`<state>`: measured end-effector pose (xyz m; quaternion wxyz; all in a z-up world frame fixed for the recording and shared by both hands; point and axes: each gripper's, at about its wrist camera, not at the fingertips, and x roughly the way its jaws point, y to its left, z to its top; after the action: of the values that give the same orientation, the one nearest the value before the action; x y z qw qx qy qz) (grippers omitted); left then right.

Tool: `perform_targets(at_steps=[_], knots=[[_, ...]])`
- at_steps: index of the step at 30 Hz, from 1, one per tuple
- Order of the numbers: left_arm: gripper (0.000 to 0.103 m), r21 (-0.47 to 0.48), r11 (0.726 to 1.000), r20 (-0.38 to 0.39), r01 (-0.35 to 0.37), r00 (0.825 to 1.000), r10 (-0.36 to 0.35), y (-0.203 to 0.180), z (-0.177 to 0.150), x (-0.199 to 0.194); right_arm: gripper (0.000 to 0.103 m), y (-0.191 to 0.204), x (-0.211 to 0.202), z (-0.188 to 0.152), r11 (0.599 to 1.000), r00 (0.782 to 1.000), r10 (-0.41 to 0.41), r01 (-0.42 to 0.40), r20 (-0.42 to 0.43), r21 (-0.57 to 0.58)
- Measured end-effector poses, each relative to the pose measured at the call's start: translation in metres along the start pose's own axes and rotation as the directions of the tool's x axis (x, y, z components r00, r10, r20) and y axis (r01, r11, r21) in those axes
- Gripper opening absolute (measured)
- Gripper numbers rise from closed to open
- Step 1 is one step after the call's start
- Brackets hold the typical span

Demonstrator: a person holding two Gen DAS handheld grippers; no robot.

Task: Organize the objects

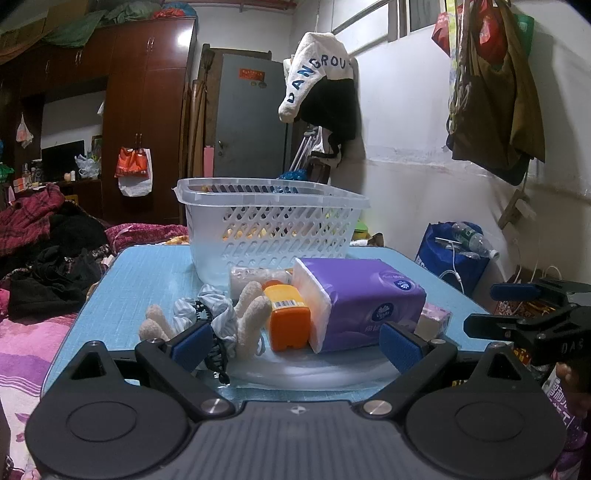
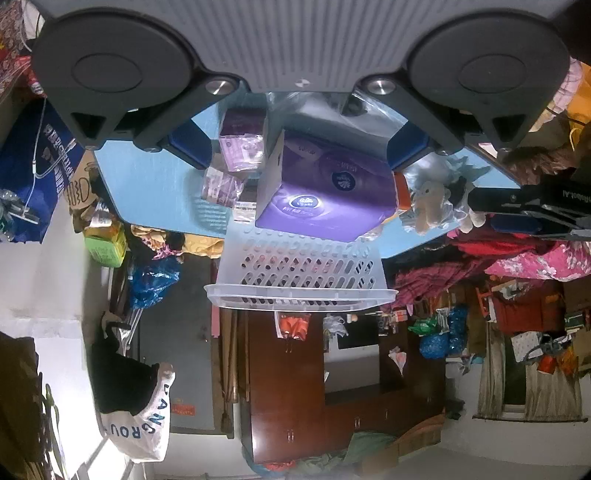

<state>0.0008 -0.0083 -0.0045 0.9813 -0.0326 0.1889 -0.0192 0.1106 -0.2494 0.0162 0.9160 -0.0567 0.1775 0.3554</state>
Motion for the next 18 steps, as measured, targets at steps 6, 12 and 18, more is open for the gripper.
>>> perform_targets(at_steps=[6,12,18], knots=[[0.099,0.002,1.000,0.000,-0.001,1.000,0.001,-0.0004,0.0000,0.0001,0.103,-0.0007,-0.0006,-0.0010,1.000,1.000,-0.012,0.012,0.001,0.000],[0.099,0.000,1.000,-0.002,-0.001,1.000,0.001,-0.0009,-0.0002,0.0007,0.103,-0.0001,-0.0004,-0.0010,1.000,1.000,-0.002,0.002,-0.001,-0.003],[0.099,0.008,1.000,-0.006,-0.003,1.000,0.003,-0.0021,-0.0007,0.0015,0.103,0.0018,-0.0016,-0.0038,0.999,0.999,-0.033,0.033,0.035,-0.018]])
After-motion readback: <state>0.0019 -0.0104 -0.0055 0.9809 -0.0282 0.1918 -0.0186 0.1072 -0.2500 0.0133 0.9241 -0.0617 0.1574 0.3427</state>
